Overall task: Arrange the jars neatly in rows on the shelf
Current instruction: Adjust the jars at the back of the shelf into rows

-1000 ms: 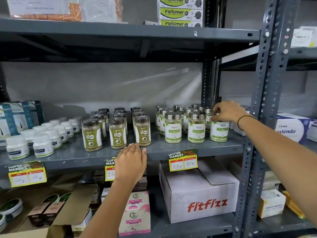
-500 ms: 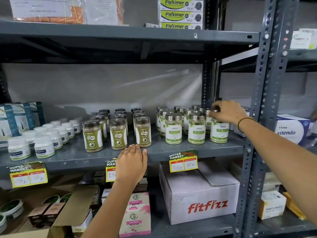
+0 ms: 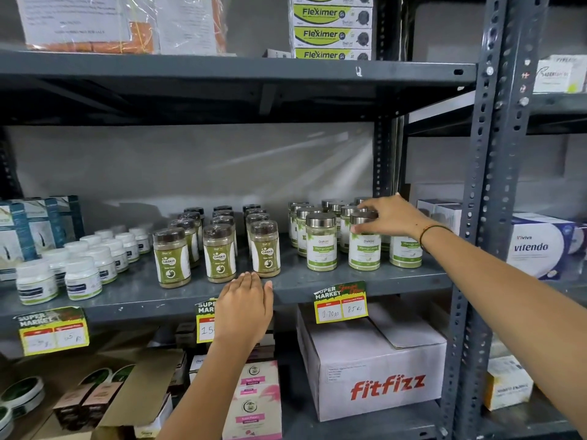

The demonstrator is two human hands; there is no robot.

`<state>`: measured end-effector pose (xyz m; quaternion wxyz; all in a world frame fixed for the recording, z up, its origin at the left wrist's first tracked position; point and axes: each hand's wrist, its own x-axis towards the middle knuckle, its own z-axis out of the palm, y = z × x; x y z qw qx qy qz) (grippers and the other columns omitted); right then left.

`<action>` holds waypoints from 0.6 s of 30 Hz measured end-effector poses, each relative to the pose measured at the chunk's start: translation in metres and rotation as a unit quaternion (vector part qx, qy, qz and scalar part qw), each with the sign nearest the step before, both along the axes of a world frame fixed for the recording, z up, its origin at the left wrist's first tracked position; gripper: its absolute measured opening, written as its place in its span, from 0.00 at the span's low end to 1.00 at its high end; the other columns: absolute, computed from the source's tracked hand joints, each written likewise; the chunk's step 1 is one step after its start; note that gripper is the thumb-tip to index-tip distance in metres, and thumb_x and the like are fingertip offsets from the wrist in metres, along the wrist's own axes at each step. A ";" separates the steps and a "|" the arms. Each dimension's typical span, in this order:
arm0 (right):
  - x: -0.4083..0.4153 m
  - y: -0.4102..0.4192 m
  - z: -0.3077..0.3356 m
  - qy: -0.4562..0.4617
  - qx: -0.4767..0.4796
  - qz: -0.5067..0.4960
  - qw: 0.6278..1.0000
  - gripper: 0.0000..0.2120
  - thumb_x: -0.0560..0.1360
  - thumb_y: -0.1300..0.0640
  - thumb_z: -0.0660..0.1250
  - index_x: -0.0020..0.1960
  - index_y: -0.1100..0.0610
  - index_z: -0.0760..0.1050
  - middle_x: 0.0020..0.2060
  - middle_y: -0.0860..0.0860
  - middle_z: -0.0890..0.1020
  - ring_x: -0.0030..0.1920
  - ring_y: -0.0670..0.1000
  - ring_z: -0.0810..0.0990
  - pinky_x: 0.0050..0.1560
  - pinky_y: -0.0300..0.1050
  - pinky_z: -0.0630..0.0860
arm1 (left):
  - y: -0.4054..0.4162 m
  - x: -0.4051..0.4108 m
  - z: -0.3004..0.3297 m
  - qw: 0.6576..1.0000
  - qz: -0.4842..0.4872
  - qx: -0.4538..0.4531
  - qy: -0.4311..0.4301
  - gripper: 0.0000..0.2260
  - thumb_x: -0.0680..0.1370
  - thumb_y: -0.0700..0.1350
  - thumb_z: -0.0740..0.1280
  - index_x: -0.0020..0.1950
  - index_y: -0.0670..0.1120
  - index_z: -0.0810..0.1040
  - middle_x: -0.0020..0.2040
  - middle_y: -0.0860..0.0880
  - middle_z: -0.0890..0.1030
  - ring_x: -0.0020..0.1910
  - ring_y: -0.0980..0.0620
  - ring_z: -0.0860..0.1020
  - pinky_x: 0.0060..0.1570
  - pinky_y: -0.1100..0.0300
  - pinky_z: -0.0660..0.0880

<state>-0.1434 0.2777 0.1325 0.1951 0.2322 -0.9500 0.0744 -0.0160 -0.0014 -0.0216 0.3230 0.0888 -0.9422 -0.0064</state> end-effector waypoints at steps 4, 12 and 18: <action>-0.004 0.000 -0.002 0.001 -0.017 0.001 1.000 0.32 0.71 0.36 0.70 0.69 0.52 0.75 0.59 0.54 0.83 0.60 0.56 0.79 0.67 0.55 0.70 | 0.001 0.002 0.001 1.000 0.000 -0.001 0.002 0.26 0.80 0.55 0.49 0.59 0.39 0.80 0.56 0.41 0.83 0.58 0.45 0.79 0.59 0.51 0.74; -0.012 0.001 -0.003 -0.002 -0.026 -0.012 1.000 0.34 0.66 0.32 0.71 0.66 0.50 0.77 0.56 0.53 0.84 0.57 0.54 0.81 0.62 0.53 0.77 | 0.000 0.002 0.001 1.000 -0.007 0.004 0.008 0.26 0.80 0.55 0.49 0.62 0.39 0.78 0.59 0.41 0.81 0.60 0.45 0.78 0.63 0.51 0.72; -0.003 -0.013 0.003 0.086 -0.066 -0.004 0.994 0.40 0.69 0.27 0.62 0.72 0.51 0.72 0.66 0.54 0.79 0.66 0.56 0.77 0.74 0.60 0.59 | 0.000 0.002 0.001 1.000 -0.005 0.005 0.013 0.24 0.81 0.54 0.51 0.64 0.40 0.76 0.62 0.42 0.80 0.64 0.46 0.75 0.66 0.52 0.68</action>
